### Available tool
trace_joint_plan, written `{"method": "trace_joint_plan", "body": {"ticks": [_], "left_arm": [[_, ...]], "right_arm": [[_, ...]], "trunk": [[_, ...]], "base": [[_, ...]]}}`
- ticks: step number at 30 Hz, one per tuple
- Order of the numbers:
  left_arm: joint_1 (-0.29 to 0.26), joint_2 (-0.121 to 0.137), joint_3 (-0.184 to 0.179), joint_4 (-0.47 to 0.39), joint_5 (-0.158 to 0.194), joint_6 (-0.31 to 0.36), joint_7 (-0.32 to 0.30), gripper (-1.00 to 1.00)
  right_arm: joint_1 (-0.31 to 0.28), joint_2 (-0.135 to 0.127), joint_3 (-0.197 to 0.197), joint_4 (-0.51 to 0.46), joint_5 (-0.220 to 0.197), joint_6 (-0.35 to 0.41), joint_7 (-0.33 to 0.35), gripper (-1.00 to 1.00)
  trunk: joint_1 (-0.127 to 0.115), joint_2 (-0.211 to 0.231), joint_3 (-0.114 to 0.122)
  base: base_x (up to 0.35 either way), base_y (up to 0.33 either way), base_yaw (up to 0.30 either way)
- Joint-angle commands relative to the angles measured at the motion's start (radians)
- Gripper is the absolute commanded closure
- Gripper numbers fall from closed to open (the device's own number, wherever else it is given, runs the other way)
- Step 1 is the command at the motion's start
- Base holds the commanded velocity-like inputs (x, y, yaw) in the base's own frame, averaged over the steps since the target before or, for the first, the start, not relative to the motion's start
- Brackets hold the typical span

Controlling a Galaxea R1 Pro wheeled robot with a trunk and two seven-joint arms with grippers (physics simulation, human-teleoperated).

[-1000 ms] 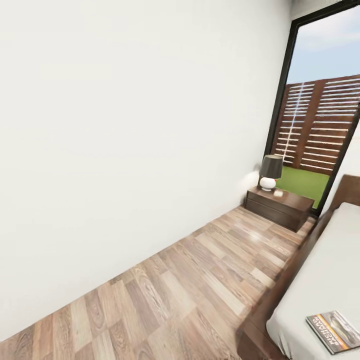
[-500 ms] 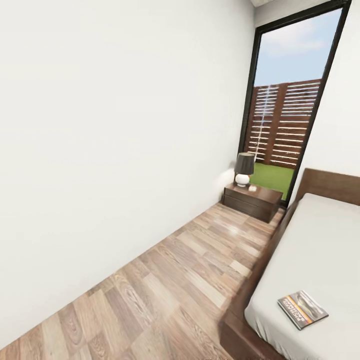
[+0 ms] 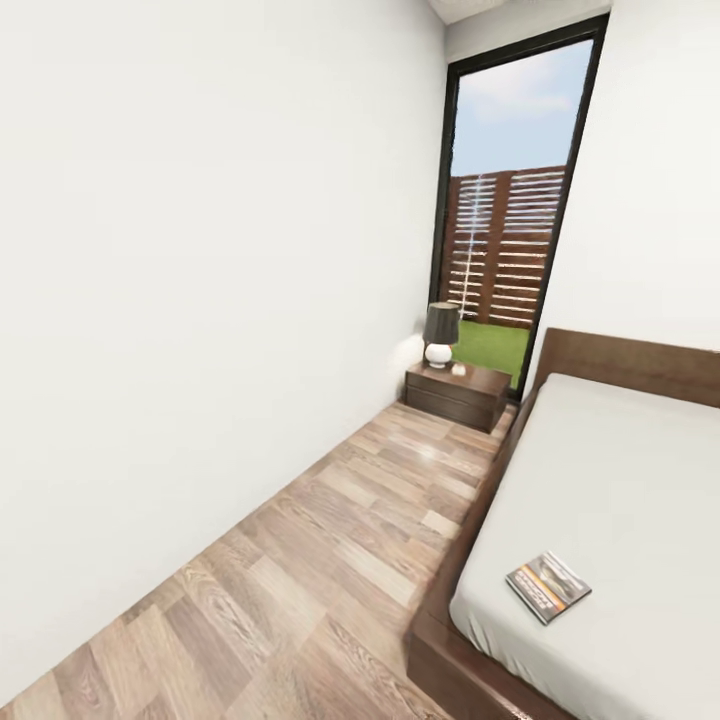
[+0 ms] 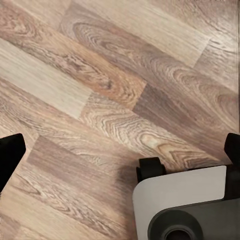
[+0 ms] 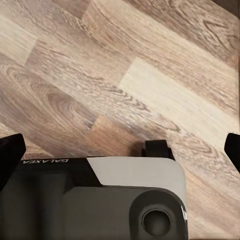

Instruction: In the bedroom, move the book from the bed onto either nightstand, and place the two sandals side by side next to the bed.

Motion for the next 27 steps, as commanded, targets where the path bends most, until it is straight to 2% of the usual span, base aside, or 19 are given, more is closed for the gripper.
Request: {"method": "trace_joint_plan", "body": {"ticks": [1, 27], "left_arm": [[0.000, 0.001, -0.008, -0.001, 0.010, 0.002, -0.003, -1.00], [0.000, 0.001, -0.009, -0.001, 0.010, 0.002, -0.003, -1.00]], "right_arm": [[-0.001, 0.000, -0.008, 0.002, 0.000, -0.004, 0.005, -1.00], [-0.001, 0.000, -0.008, 0.004, 0.000, -0.004, 0.006, -1.00]], "trunk": [[0.000, -0.001, -0.001], [0.000, -0.001, -0.001]], "base": [[0.000, 0.000, -0.296], [0.000, 0.000, -0.296]]}}
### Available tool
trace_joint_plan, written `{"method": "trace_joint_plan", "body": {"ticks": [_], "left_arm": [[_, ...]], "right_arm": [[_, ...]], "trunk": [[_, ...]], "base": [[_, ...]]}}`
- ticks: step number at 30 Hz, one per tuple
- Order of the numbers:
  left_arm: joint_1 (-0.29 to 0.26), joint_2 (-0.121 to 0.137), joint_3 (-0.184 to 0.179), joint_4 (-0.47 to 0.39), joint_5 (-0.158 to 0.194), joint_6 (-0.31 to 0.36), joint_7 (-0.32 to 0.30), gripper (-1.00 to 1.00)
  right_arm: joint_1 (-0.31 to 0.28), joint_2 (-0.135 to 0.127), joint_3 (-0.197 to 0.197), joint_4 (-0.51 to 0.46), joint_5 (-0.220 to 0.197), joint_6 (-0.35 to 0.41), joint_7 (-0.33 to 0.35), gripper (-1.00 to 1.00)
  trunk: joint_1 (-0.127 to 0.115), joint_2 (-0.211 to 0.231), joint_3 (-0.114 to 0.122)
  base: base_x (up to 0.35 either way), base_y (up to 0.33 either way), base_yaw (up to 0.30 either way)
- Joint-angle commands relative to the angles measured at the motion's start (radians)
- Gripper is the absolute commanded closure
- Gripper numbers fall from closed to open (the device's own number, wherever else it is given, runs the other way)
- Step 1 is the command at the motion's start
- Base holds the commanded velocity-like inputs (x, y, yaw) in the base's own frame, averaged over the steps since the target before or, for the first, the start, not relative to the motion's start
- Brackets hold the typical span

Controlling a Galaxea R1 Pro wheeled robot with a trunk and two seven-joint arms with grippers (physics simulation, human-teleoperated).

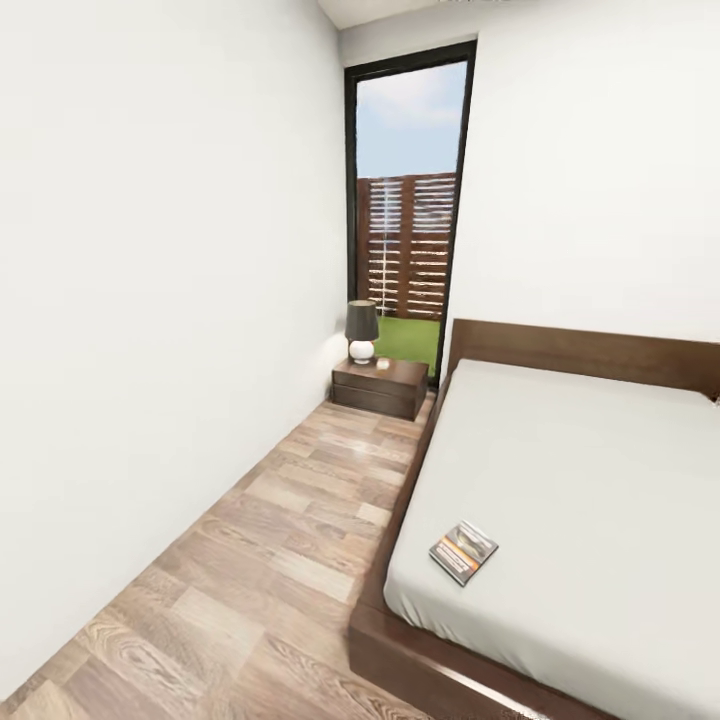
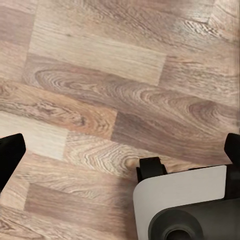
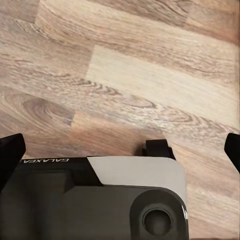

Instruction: In the bedroom, move the book from the bed onto either nightstand, and place the two sandals side by side next to the bed.

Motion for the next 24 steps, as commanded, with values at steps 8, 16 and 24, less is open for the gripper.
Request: {"method": "trace_joint_plan", "body": {"ticks": [8, 16, 24], "left_arm": [[0.000, 0.001, -0.008, -0.001, 0.010, 0.002, -0.002, -1.00], [0.000, 0.002, -0.008, -0.001, 0.010, 0.002, -0.003, -1.00], [0.000, 0.002, -0.008, -0.001, 0.010, 0.002, -0.003, -1.00]], "right_arm": [[-0.001, 0.000, -0.008, 0.002, 0.000, -0.004, 0.004, -1.00], [-0.001, 0.000, -0.007, 0.002, 0.000, -0.004, 0.004, -1.00], [-0.001, 0.001, -0.006, 0.002, 0.000, -0.004, 0.004, -1.00]], "trunk": [[0.000, -0.001, -0.001], [0.000, -0.001, -0.001], [0.000, -0.001, -0.001]], "base": [[0.000, 0.000, -0.297], [0.000, 0.000, -0.296], [0.000, 0.000, -0.296]]}}
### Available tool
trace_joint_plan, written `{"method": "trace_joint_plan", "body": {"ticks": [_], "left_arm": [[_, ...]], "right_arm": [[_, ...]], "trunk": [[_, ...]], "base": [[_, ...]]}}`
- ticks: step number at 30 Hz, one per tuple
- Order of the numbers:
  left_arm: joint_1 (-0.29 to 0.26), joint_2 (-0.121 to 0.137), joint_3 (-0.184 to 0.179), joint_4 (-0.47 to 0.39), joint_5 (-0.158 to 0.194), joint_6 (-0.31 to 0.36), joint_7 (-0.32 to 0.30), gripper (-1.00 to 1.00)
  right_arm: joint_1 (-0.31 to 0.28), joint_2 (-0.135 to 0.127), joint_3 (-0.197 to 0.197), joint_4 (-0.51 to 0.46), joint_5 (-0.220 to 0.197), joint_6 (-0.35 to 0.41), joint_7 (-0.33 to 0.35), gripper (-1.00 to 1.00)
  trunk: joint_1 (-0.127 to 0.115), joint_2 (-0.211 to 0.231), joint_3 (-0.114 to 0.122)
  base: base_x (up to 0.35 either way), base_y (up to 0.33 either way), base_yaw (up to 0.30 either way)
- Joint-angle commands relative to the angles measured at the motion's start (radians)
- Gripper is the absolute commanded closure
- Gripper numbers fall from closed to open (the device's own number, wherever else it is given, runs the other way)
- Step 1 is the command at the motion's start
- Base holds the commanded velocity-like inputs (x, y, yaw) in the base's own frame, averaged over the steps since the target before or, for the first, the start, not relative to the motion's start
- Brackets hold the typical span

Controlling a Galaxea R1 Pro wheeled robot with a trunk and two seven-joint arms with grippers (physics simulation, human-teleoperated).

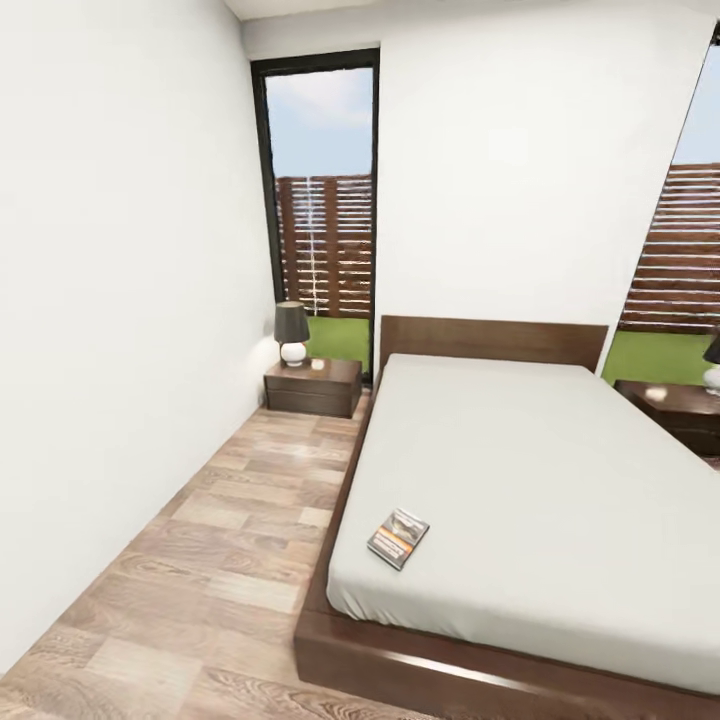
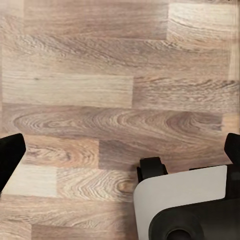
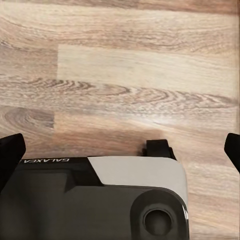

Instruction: In the bedroom, move the book from the bed onto either nightstand, and place the two sandals side by side next to the bed.

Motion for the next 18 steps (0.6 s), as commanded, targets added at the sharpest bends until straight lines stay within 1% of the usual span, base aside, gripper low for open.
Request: {"method": "trace_joint_plan", "body": {"ticks": [1, 8, 18], "left_arm": [[0.000, 0.001, -0.008, -0.001, 0.010, 0.002, -0.002, -1.00], [0.000, 0.001, -0.008, -0.001, 0.010, 0.002, -0.002, -1.00], [0.000, 0.001, -0.008, -0.001, 0.010, 0.002, -0.002, -1.00]], "right_arm": [[-0.001, 0.000, -0.008, 0.002, 0.000, -0.004, 0.004, -1.00], [-0.001, 0.000, -0.008, 0.003, 0.000, -0.004, 0.004, -1.00], [-0.001, 0.000, -0.008, 0.003, 0.000, -0.004, 0.004, -1.00]], "trunk": [[0.000, -0.001, -0.001], [0.000, -0.001, -0.001], [0.000, -0.001, -0.001]], "base": [[0.000, 0.000, -0.296], [0.000, 0.011, -0.296], [0.000, 0.068, -0.296]]}}
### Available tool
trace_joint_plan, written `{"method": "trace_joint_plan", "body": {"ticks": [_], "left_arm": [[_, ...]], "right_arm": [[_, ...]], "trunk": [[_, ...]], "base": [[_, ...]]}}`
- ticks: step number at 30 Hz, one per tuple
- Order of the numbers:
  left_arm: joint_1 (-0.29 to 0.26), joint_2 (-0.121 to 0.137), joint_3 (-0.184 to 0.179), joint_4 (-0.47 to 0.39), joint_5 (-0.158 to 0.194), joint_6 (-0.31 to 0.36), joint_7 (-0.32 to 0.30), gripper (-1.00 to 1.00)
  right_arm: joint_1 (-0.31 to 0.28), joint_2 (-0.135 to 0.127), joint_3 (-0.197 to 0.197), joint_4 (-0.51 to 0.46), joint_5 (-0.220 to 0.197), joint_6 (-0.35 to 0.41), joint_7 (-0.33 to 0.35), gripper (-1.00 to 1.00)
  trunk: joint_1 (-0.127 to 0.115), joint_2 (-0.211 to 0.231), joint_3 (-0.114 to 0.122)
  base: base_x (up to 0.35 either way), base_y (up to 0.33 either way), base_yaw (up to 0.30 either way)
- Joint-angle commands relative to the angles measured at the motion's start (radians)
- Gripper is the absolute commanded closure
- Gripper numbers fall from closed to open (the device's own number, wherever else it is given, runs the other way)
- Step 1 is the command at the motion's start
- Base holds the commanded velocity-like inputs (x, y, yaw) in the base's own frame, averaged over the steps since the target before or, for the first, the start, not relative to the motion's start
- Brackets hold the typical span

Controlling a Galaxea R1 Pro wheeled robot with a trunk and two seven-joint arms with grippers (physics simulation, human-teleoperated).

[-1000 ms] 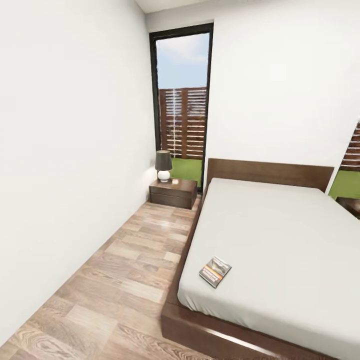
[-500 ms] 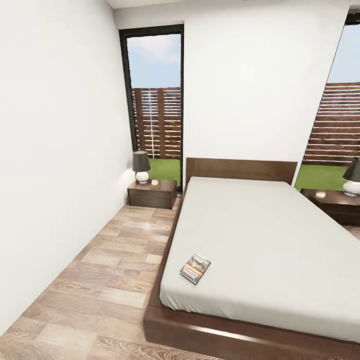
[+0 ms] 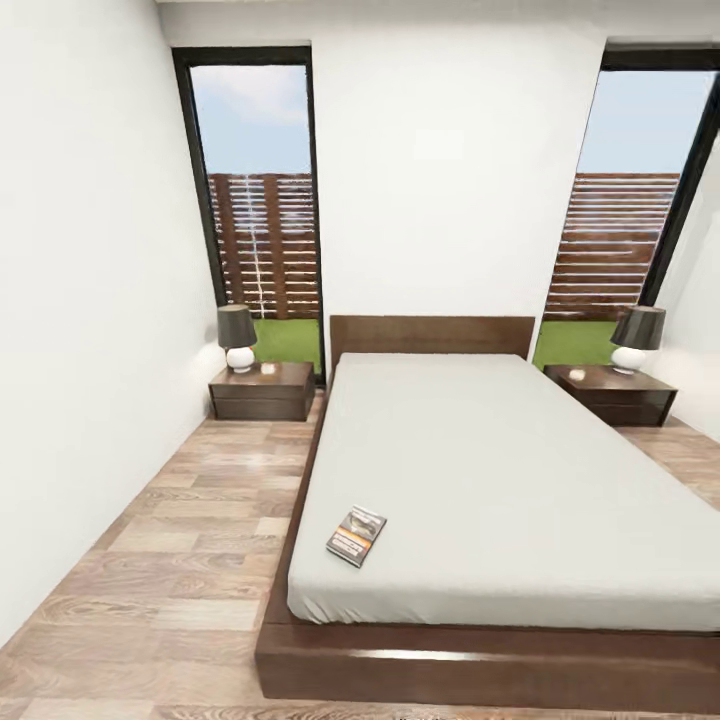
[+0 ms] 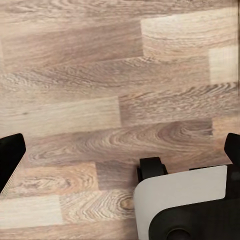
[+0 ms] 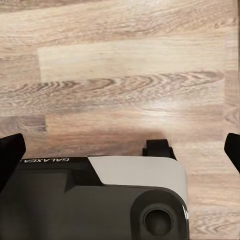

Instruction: In the bedroom, move the book from the bed onto either nightstand, and place the two sandals side by side next to the bed.

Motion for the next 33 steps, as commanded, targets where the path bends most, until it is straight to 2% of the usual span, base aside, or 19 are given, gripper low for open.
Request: {"method": "trace_joint_plan", "body": {"ticks": [1, 23, 33], "left_arm": [[0.000, 0.001, -0.008, -0.001, 0.010, 0.002, -0.003, -1.00], [0.000, 0.001, -0.008, -0.001, 0.012, 0.000, -0.002, -1.00], [0.000, 0.001, -0.007, -0.001, 0.013, 0.000, -0.001, -1.00]], "right_arm": [[-0.001, 0.000, -0.008, 0.002, 0.000, -0.004, 0.004, -1.00], [-0.001, 0.000, -0.008, 0.012, 0.001, -0.006, 0.004, -1.00], [-0.001, 0.001, -0.007, 0.012, 0.001, -0.006, 0.004, -1.00]], "trunk": [[0.000, -0.001, -0.001], [0.000, -0.001, -0.001], [0.000, -0.001, -0.001]], "base": [[0.008, 0.083, -0.296], [0.143, 0.102, -0.294], [0.086, 0.023, -0.097]]}}
